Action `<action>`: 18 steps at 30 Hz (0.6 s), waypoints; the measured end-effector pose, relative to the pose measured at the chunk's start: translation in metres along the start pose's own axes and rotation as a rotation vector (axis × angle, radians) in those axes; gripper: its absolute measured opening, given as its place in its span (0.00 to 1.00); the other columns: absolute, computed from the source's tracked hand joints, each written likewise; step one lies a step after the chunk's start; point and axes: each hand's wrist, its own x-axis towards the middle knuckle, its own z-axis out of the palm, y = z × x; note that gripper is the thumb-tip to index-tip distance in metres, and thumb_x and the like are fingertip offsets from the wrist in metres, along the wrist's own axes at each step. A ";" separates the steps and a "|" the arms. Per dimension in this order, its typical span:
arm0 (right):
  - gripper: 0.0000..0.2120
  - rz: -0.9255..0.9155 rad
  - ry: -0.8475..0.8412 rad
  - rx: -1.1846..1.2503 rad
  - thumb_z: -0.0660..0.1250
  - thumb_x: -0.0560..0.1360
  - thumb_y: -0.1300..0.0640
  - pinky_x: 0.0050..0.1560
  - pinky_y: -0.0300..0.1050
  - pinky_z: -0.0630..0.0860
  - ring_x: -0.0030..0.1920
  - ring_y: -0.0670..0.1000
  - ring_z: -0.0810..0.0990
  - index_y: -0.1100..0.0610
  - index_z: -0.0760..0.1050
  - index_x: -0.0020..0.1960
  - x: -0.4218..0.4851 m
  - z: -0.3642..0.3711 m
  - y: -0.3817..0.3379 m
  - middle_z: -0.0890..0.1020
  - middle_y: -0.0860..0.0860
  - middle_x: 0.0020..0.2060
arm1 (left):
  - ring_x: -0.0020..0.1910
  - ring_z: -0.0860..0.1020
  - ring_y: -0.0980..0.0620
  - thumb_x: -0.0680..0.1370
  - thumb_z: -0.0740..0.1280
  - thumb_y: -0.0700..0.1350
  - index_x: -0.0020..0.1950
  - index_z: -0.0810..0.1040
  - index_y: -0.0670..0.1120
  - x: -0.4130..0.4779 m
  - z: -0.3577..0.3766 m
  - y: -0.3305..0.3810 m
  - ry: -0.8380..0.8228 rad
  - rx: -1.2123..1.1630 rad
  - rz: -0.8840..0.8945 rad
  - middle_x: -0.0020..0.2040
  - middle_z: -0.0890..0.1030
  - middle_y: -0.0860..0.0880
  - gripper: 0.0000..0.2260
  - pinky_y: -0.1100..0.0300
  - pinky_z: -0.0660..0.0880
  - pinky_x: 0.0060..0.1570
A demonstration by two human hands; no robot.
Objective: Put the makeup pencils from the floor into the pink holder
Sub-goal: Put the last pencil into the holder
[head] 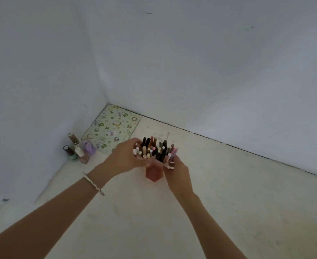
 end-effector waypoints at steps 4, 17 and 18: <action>0.14 -0.060 -0.017 -0.056 0.66 0.79 0.58 0.51 0.50 0.78 0.51 0.57 0.83 0.58 0.74 0.63 0.045 0.008 -0.016 0.84 0.55 0.51 | 0.45 0.77 0.56 0.65 0.80 0.44 0.60 0.77 0.47 0.038 -0.012 -0.002 0.116 -0.015 0.025 0.49 0.80 0.54 0.26 0.75 0.69 0.41; 0.11 -0.012 0.017 -0.119 0.65 0.79 0.56 0.48 0.48 0.77 0.52 0.58 0.82 0.59 0.74 0.59 0.138 0.022 -0.032 0.83 0.55 0.52 | 0.51 0.80 0.47 0.71 0.74 0.37 0.65 0.72 0.45 0.119 -0.029 0.009 0.156 -0.047 -0.032 0.51 0.80 0.47 0.24 0.62 0.72 0.45; 0.12 -0.003 -0.002 -0.107 0.64 0.78 0.58 0.48 0.47 0.76 0.53 0.58 0.81 0.59 0.74 0.61 0.136 0.021 -0.033 0.83 0.56 0.53 | 0.54 0.79 0.46 0.72 0.72 0.37 0.71 0.68 0.46 0.115 -0.029 0.013 0.131 -0.044 -0.036 0.54 0.79 0.47 0.29 0.61 0.73 0.49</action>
